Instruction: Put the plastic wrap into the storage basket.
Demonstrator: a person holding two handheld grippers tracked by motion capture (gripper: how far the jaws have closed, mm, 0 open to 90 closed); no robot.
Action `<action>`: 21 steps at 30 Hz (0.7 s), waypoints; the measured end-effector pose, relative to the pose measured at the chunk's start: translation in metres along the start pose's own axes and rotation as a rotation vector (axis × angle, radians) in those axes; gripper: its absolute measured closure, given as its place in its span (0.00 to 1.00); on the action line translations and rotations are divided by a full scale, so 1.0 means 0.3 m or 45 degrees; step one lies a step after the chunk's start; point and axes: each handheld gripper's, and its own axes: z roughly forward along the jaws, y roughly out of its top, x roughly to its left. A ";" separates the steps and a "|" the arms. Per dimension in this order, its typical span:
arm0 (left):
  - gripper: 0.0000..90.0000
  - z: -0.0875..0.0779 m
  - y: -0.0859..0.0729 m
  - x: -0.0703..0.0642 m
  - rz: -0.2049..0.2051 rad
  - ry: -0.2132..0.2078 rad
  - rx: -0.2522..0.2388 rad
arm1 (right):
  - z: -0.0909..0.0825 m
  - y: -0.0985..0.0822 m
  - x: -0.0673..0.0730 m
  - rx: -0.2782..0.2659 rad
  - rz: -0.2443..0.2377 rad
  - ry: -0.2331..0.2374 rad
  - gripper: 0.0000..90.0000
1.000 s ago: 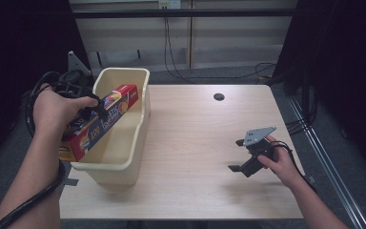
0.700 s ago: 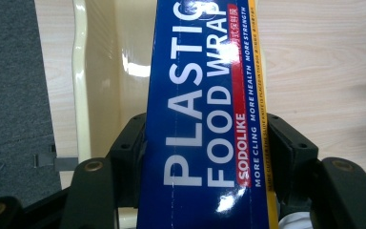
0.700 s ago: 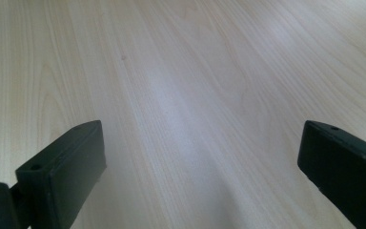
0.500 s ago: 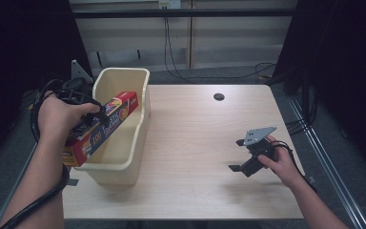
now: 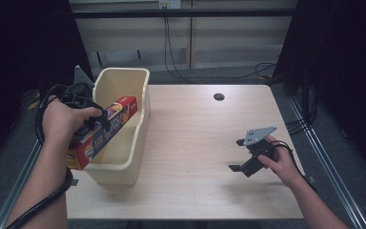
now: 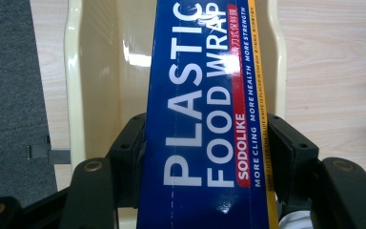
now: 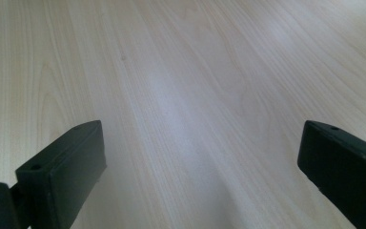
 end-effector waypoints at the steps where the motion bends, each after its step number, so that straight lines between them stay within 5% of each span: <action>1: 0.45 0.004 -0.001 -0.003 -0.008 -0.002 0.003 | -0.001 0.000 0.001 0.003 0.006 -0.004 0.02; 21: 0.45 0.063 -0.003 0.000 -0.010 0.005 0.045 | 0.000 0.001 0.001 0.002 -0.003 0.001 0.02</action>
